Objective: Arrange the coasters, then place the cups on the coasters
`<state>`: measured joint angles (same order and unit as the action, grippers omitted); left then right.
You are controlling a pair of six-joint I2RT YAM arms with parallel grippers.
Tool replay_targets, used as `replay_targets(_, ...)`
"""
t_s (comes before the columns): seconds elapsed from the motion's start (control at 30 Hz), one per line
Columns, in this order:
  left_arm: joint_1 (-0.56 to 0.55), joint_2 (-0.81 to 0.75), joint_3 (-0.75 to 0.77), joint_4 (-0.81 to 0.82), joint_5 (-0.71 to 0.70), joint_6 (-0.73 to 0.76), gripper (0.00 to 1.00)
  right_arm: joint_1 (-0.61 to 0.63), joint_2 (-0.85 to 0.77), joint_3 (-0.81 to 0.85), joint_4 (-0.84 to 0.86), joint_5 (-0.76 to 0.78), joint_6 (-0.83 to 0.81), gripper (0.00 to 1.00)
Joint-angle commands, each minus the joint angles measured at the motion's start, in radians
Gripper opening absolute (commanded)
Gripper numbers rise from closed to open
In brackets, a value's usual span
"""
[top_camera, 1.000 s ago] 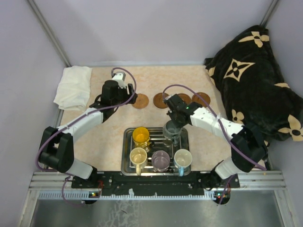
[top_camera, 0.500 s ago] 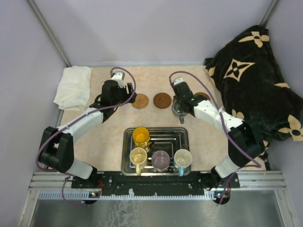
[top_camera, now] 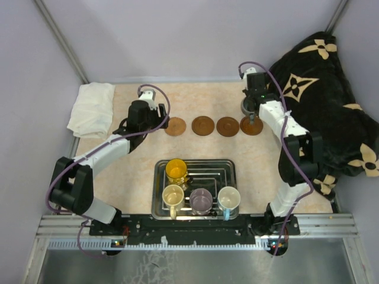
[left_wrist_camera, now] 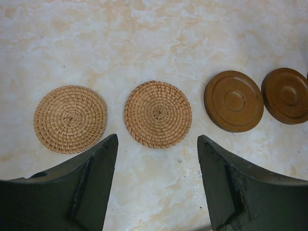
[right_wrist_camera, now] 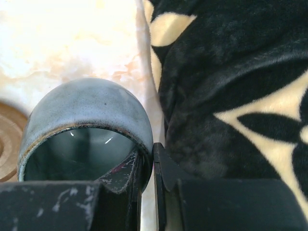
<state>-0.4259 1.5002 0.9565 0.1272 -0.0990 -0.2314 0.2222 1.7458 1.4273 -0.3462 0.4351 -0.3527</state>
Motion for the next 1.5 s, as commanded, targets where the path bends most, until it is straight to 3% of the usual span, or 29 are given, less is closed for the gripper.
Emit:
replay_targets(0.0, -0.004, 0.000, 0.017, 0.014, -0.040, -0.002, 0.73, -0.039, 0.037, 0.118, 0.048, -0.049, -0.093, 0.00)
replay_targets(0.37, -0.005, 0.006, 0.016, 0.011, -0.060, -0.004, 0.74, -0.189, 0.038, 0.141, -0.024, -0.304, -0.121, 0.00)
replay_targets(1.47, -0.005, 0.031, 0.018, 0.019, -0.055, -0.030, 0.74, -0.183, 0.141, 0.153, -0.138, -0.341, -0.067, 0.00)
